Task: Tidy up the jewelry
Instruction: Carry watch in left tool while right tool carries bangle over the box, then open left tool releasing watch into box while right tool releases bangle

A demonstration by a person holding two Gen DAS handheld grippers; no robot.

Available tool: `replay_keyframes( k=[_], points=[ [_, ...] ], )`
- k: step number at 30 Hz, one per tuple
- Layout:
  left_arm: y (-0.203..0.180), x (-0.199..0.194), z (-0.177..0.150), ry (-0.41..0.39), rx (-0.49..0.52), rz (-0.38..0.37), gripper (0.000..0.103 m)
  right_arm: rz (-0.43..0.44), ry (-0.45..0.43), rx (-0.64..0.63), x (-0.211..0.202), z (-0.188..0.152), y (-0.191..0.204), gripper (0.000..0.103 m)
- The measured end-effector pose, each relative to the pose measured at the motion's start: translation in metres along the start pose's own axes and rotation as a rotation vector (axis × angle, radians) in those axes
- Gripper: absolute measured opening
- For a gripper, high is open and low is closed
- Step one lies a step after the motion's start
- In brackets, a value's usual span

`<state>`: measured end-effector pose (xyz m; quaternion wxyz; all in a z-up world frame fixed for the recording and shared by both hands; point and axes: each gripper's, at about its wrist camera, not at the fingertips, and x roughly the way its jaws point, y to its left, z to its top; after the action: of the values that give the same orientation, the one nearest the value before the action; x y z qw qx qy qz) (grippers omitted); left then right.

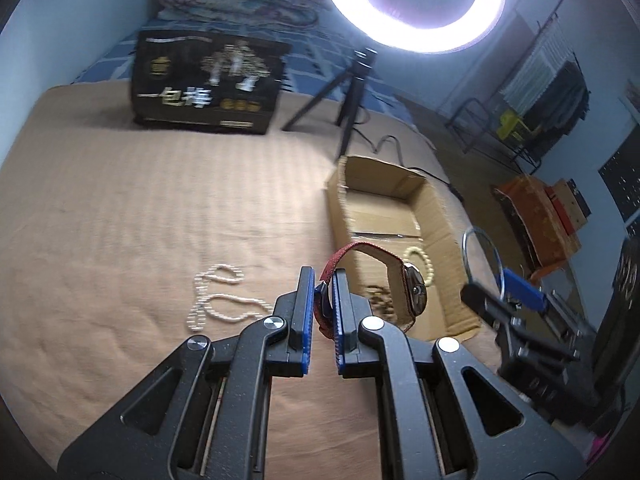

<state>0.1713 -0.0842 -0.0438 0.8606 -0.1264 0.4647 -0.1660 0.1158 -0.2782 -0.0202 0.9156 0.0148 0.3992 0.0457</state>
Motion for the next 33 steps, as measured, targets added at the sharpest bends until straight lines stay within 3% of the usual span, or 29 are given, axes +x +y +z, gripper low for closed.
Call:
replay_keyframes(
  k=[11, 33],
  points=[
    [-0.038, 0.038, -0.009, 0.049, 0.051, -0.011, 0.006, 0.001, 0.027, 0.051, 0.021, 0.022, -0.057, 0.071],
    [-0.059, 0.082, -0.015, 0.133, 0.073, -0.047, 0.009, 0.014, 0.101, 0.108, 0.069, 0.032, -0.062, 0.073]
  ],
)
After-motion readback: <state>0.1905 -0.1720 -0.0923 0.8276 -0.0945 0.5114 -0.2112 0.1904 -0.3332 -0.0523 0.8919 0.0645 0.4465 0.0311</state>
